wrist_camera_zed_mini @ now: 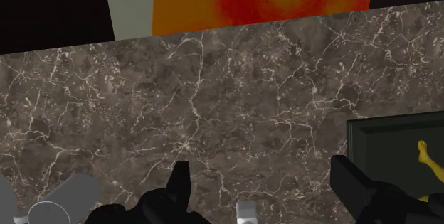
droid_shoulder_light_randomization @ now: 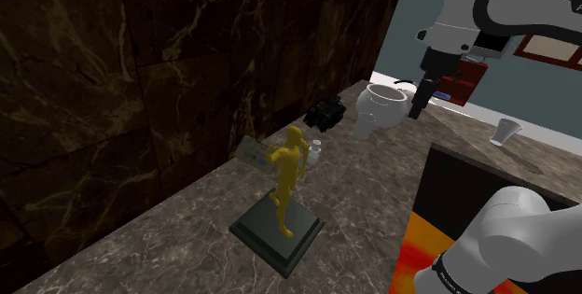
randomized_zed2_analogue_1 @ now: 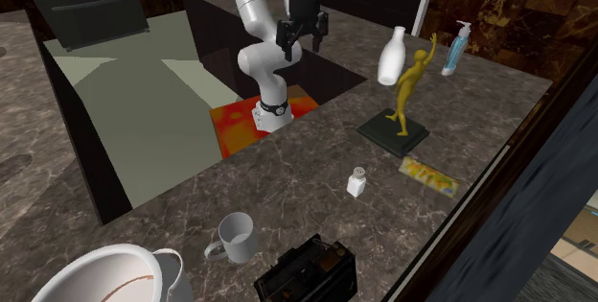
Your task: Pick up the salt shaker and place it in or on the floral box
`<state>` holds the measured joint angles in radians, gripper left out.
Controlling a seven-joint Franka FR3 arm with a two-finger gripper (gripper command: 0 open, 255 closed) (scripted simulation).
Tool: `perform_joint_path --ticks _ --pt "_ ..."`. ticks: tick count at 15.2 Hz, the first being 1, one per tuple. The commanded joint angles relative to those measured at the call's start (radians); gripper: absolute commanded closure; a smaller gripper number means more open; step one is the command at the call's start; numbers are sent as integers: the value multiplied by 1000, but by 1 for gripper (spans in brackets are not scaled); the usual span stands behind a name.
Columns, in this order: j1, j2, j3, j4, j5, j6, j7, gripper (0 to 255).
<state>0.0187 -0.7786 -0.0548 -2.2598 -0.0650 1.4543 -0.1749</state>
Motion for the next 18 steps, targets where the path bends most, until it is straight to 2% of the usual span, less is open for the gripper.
perform_joint_path --ticks 1,9,18 --pt "0 0 0 0 0 0 0 0" --pt "22 209 -4 -39 16 251 -2 0" --pt "45 505 -5 23 40 490 -14 0"
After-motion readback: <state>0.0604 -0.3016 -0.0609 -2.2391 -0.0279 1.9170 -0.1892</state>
